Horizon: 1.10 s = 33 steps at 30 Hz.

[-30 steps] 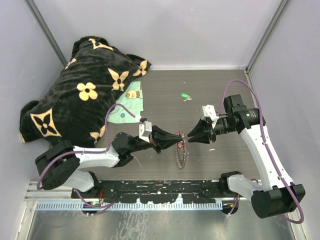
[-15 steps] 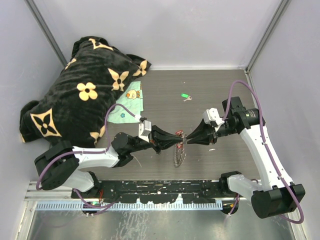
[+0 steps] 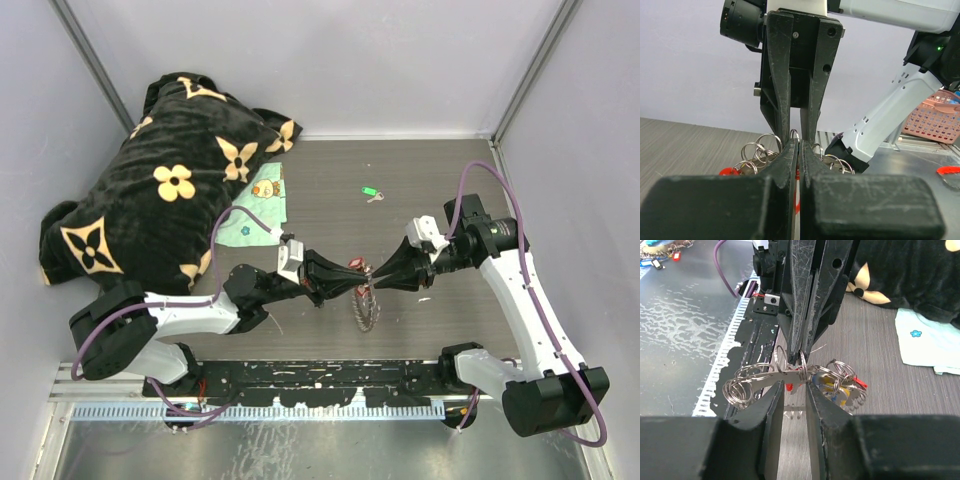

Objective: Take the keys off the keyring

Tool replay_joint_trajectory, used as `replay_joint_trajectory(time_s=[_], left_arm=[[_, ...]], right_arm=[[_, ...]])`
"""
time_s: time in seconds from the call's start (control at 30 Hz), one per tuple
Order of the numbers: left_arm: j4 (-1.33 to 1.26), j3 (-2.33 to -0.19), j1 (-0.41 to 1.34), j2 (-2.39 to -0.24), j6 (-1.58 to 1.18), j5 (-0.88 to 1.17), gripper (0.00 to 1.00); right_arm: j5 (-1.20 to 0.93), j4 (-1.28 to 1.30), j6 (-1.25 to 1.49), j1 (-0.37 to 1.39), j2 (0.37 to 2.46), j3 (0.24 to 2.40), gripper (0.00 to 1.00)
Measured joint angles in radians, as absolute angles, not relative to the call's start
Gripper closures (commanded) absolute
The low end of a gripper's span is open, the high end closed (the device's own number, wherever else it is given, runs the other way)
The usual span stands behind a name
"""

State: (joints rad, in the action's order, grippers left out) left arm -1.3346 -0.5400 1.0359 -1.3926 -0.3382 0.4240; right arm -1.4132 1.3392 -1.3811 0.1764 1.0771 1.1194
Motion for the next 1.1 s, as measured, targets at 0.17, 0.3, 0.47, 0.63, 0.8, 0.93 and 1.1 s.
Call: replay_joint_trajectory(time_s=[0.17, 0.3, 0.47, 0.63, 0.8, 0.93, 1.1], left_arm=[[-1.335, -0.545, 1.04, -1.393, -0.348, 0.426, 1.0], [-1.335, -0.545, 1.04, -1.393, -0.351, 0.426, 1.0], [-1.335, -0.545, 1.041, -1.393, -0.352, 0.427, 1.0], [-1.335, -0.553, 1.047, -1.397, -0.352, 0.427, 1.0], [-1.334, -0.554, 1.048, -1.405, -0.352, 0.427, 1.0], [-1.335, -0.556, 1.051, -1.411, -0.352, 0.427, 1.0], [-1.338, -0.56, 1.052, -1.416, -0.352, 0.427, 1.0]], right_arm=[[-1.412, 1.329, -1.365, 0.176, 1.077, 1.119, 0.71], [-1.412, 1.317, -1.346, 0.176, 1.077, 1.119, 0.71], [-1.416, 1.313, -1.331, 0.176, 1.071, 1.119, 0.71], [-1.42, 1.311, -1.329, 0.176, 1.071, 1.119, 0.77], [-1.42, 1.31, -1.328, 0.176, 1.071, 1.119, 0.81], [-1.422, 1.31, -1.329, 0.176, 1.071, 1.119, 0.92], [-1.418, 1.311, -1.32, 0.176, 1.061, 1.119, 0.99]])
